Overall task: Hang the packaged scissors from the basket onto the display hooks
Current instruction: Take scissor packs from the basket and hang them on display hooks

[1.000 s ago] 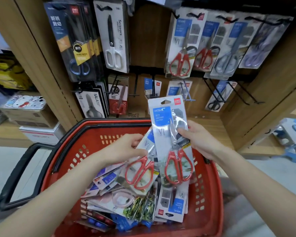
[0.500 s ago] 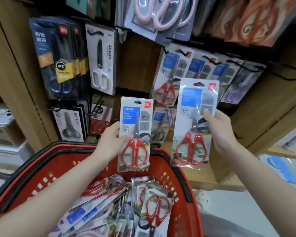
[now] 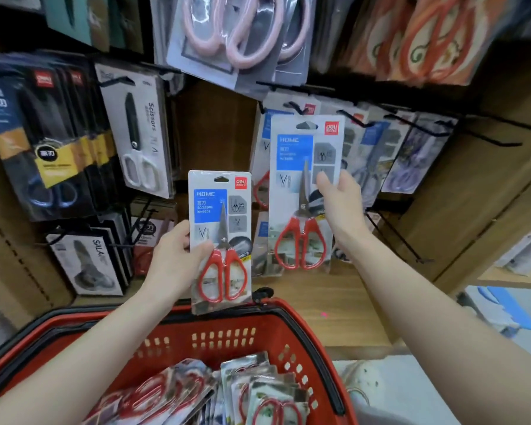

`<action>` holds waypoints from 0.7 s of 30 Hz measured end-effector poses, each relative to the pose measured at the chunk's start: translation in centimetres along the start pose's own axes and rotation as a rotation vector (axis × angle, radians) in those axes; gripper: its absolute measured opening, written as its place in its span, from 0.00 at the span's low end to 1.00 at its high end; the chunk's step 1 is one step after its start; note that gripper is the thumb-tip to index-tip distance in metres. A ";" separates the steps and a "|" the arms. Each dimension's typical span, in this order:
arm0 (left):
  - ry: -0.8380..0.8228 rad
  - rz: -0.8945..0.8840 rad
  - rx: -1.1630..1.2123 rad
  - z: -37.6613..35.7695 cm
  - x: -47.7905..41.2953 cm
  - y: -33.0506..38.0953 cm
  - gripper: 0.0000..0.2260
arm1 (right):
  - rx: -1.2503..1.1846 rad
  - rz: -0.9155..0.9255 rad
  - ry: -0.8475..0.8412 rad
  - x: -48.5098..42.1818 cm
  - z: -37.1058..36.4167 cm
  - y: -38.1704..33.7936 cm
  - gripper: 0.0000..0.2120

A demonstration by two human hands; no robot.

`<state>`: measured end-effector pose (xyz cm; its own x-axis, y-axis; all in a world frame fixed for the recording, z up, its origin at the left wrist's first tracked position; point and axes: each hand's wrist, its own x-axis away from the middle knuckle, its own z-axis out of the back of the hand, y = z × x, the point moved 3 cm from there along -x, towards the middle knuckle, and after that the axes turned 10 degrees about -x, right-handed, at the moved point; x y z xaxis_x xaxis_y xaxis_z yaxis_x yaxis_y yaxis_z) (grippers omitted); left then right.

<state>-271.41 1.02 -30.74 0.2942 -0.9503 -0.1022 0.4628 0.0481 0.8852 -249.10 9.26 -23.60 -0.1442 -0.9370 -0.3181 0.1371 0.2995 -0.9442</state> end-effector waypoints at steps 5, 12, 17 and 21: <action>0.017 0.017 -0.009 -0.2 -0.8 -0.2 0.10 | -0.083 0.099 -0.020 1.3 -0.4 -0.2 0.04; -0.006 0.037 -0.012 -0.9 -0.7 -0.5 0.10 | -0.043 -0.048 0.036 -1.2 -1.5 -0.4 0.08; -0.001 0.041 -0.006 -0.8 -0.6 -0.7 0.10 | -0.108 -0.143 0.041 -2.5 -2.7 0.4 0.07; -0.001 0.047 0.001 -0.5 -0.4 -0.8 0.09 | -0.137 -0.260 0.049 -5.0 -3.6 0.7 0.08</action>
<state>-271.47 1.50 -31.68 0.3146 -0.9473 -0.0602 0.4478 0.0922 0.8894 -251.77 14.82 -22.97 -0.2045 -0.9768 -0.0642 -0.0441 0.0747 -0.9962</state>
